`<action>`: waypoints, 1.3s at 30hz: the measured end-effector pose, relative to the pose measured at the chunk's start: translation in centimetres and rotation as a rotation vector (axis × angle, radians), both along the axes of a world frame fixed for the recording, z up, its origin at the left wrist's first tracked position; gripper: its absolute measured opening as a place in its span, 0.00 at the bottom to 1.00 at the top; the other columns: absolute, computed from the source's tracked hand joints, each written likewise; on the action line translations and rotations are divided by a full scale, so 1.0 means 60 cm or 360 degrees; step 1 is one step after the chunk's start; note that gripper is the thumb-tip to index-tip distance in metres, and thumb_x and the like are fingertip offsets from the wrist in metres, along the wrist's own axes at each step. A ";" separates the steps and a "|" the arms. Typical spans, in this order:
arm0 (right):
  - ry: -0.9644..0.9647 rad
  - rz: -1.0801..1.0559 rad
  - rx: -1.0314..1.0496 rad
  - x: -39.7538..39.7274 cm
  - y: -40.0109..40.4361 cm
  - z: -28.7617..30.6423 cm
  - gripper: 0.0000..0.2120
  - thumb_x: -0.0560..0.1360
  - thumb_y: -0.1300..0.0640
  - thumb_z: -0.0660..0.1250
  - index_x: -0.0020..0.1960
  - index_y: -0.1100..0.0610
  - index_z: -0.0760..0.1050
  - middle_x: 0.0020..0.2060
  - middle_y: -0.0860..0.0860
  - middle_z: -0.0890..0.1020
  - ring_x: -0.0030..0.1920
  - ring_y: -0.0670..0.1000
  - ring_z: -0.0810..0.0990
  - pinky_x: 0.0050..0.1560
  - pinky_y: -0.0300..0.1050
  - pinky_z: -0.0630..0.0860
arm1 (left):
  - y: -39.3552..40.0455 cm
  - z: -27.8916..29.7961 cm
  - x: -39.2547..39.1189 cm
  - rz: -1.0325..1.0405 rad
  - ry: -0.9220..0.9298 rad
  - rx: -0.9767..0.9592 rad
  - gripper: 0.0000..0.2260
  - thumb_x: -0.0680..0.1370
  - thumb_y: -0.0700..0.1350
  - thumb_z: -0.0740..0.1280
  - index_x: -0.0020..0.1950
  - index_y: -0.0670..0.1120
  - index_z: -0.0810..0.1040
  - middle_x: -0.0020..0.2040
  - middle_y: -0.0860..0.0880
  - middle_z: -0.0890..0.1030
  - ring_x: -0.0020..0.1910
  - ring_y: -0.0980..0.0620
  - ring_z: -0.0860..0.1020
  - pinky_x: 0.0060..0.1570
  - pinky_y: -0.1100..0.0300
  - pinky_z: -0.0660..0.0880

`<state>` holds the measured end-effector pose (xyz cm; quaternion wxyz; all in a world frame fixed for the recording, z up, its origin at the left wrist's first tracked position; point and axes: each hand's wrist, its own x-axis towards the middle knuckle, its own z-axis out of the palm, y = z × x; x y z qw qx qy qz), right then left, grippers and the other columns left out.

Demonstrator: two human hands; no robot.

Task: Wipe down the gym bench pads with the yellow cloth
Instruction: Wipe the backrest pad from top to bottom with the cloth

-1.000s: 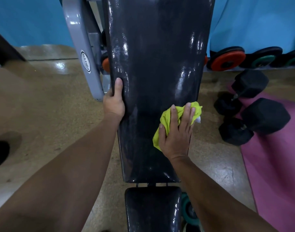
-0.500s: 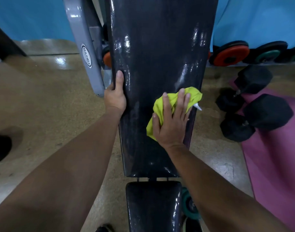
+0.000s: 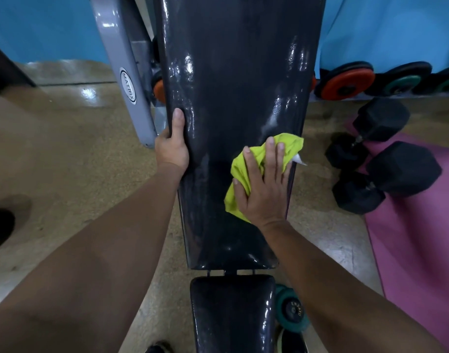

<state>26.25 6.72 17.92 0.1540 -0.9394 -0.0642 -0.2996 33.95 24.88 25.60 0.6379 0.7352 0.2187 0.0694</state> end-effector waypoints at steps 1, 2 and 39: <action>-0.0023 0.0006 -0.0018 0.006 -0.011 0.002 0.29 0.81 0.42 0.58 0.79 0.52 0.64 0.79 0.65 0.59 0.81 0.67 0.54 0.76 0.73 0.54 | 0.000 -0.002 0.000 -0.0001 0.0003 0.0000 0.18 0.81 0.64 0.61 0.48 0.53 0.81 0.44 0.60 0.82 0.45 0.66 0.78 0.46 0.73 0.71; -0.0033 -0.0007 0.0020 0.014 -0.016 0.009 0.29 0.81 0.42 0.59 0.79 0.53 0.64 0.79 0.66 0.59 0.81 0.68 0.54 0.76 0.74 0.54 | 0.000 -0.003 -0.001 -0.0004 0.0010 -0.0003 0.18 0.80 0.65 0.61 0.47 0.53 0.81 0.44 0.60 0.82 0.45 0.66 0.78 0.46 0.73 0.71; 0.0177 -0.0042 0.0121 -0.022 0.073 -0.005 0.30 0.81 0.47 0.59 0.82 0.52 0.60 0.82 0.62 0.52 0.82 0.65 0.46 0.78 0.72 0.44 | 0.004 0.003 -0.006 -0.0022 0.0056 0.0000 0.15 0.79 0.66 0.62 0.46 0.57 0.79 0.45 0.61 0.80 0.48 0.64 0.78 0.52 0.68 0.70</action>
